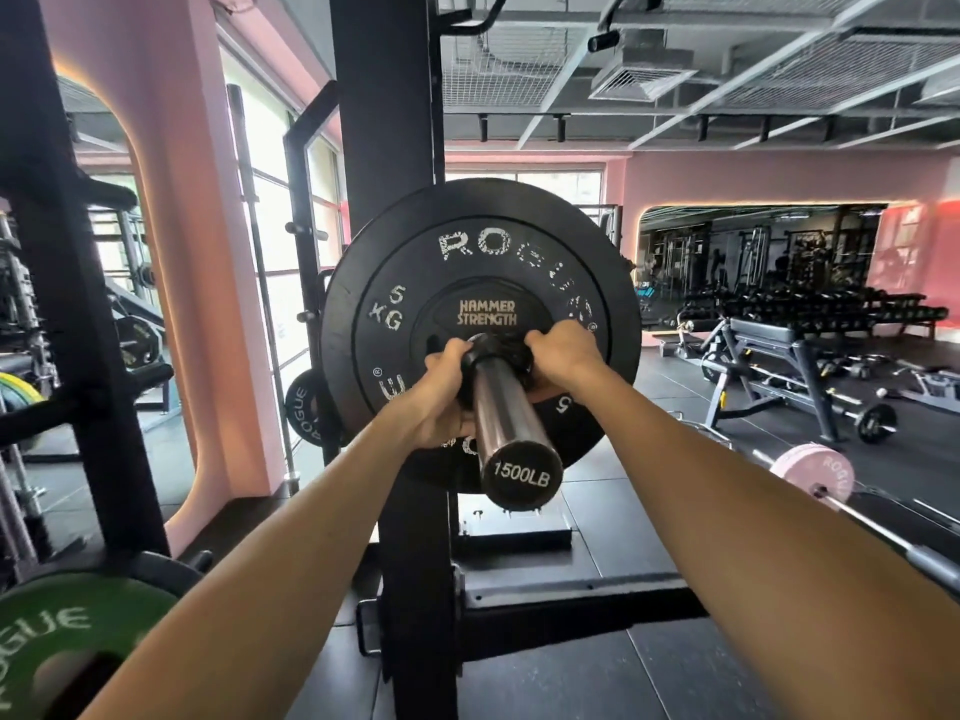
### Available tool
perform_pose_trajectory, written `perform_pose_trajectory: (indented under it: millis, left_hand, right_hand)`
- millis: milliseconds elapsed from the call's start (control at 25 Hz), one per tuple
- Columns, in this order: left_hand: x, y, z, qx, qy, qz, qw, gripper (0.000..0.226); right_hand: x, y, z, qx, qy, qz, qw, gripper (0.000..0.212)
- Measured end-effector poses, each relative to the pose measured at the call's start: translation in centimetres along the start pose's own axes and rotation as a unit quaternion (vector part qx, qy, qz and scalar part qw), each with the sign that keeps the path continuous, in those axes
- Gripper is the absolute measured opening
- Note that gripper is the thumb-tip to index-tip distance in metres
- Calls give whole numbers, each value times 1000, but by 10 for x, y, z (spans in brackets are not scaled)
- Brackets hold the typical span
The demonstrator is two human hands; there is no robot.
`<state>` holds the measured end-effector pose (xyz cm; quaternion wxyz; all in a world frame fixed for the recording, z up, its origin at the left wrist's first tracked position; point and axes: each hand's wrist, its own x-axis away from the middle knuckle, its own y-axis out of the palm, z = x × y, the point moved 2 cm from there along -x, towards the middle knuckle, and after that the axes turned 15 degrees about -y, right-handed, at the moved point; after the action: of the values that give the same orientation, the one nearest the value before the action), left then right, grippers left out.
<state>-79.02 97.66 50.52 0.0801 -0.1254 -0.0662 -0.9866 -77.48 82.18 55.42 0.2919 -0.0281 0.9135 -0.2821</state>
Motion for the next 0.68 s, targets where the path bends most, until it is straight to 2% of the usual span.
perform_pose_trajectory:
  millis: [120, 320, 400, 680]
  left_hand:
    - [32, 6, -11, 11, -10, -27, 1000, 83]
    - [90, 16, -30, 43, -20, -32, 998, 83]
    - [117, 22, -36, 32, -21, -36, 999, 77]
    - [180, 31, -52, -20, -47, -35, 998, 79]
  right_hand:
    - [25, -9, -5, -63, 20, -17, 998, 34]
    - [72, -29, -21, -67, 12, -17, 998, 40]
    - [89, -38, -27, -82, 6, -23, 996, 41]
    - [150, -64, -51, -180, 53, -52, 981, 28]
